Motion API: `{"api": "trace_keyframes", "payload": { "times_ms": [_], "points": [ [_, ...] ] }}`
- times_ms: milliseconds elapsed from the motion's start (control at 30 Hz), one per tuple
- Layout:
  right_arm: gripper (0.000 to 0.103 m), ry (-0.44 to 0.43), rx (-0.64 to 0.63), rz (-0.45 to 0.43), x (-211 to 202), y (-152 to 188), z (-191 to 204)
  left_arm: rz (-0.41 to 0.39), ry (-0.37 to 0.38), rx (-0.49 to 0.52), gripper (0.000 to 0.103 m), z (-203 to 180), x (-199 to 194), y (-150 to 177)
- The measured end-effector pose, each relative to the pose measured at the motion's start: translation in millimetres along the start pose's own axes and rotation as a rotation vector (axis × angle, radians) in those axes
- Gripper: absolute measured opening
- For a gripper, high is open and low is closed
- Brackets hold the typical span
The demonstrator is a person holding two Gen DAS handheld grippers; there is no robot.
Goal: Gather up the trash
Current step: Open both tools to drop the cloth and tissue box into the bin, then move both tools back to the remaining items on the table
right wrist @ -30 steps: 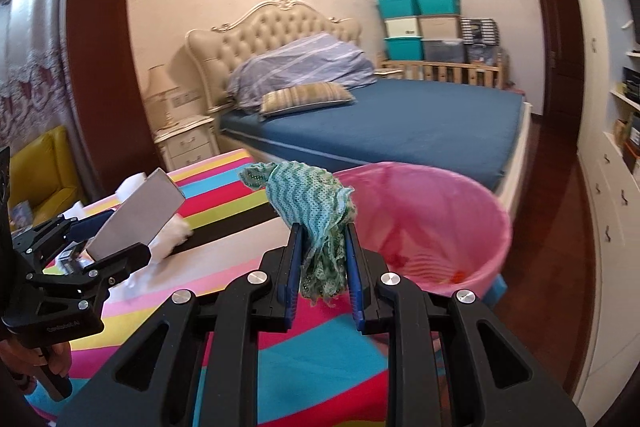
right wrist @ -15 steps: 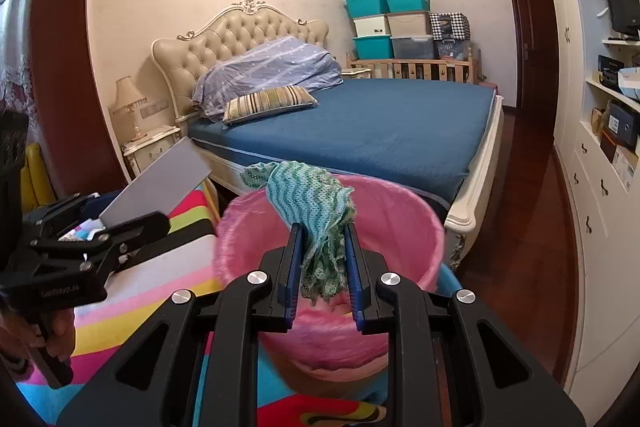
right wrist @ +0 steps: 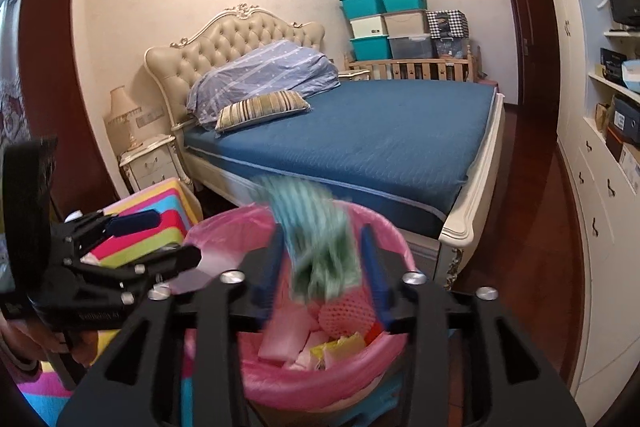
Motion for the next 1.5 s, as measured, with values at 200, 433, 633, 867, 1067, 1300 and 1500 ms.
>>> {"api": "trace_keyframes", "payload": {
  "times_ms": [200,433,633,867,1067,1300,1500],
  "points": [
    [0.059,0.019,0.001,-0.018,-15.7,-1.3,-4.0,0.009,-0.056,0.017,0.097,14.5,-16.2,14.9],
    [0.063,0.016,-0.009,0.004,-31.3,8.9,16.2,-0.008,-0.096,-0.023,0.098,31.8,-63.1,32.5],
    [0.071,-0.026,-0.047,0.024,-37.4,21.1,55.6,-0.021,-0.134,-0.060,0.098,45.1,-103.0,49.4],
    [0.078,-0.131,-0.082,0.085,-40.3,44.2,116.5,-0.020,-0.213,-0.160,0.098,89.1,-176.2,83.1],
    [0.079,-0.219,-0.096,0.139,-35.2,61.7,171.3,-0.034,-0.365,-0.169,0.098,126.3,-242.1,113.7],
    [0.081,-0.286,-0.125,0.182,-34.3,77.2,227.0,-0.032,-0.518,-0.161,0.098,165.7,-309.1,144.3],
    [0.081,-0.322,-0.158,0.224,-28.1,91.8,268.8,-0.018,-0.619,-0.204,0.098,202.6,-351.0,168.9]
  ]
}}
Point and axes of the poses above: each gripper's, at about its wrist camera, not at the fingertips, and x roughly the way its jaws point, z to its left, y to its underside, the point moved 5 cm from there along x, roughly the way its jaws point, and after that the axes turned 9 degrees about -z, right-handed, at the moved point
